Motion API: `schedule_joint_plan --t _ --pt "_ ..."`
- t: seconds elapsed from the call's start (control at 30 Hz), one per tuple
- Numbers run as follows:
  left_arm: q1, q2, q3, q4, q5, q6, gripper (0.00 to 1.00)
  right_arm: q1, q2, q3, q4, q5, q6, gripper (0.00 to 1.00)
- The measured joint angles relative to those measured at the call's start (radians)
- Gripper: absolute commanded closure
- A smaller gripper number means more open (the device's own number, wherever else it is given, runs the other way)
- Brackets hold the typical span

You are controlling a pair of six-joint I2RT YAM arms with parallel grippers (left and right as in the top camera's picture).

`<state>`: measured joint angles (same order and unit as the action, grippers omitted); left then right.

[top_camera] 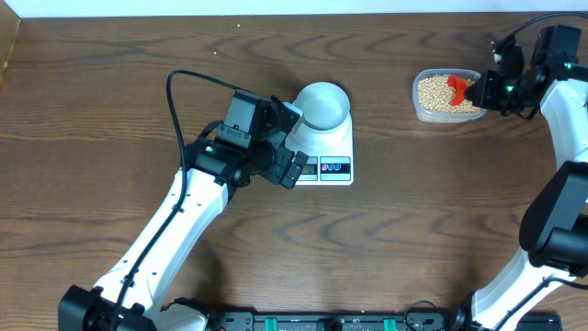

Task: Scoop item into bowl and weigh 50g on scale
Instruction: 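Dip the red scoop into the bean tub and scoop beans, right gripper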

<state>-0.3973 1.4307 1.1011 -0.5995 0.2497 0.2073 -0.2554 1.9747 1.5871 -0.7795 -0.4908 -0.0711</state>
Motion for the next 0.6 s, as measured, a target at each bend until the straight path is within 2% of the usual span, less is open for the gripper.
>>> schedule_joint_plan --t 0.6 --pt "0.0 0.0 0.0 0.0 0.0 0.0 0.02 -0.057 0.024 0.0 -0.04 -0.159 0.0 0.99"
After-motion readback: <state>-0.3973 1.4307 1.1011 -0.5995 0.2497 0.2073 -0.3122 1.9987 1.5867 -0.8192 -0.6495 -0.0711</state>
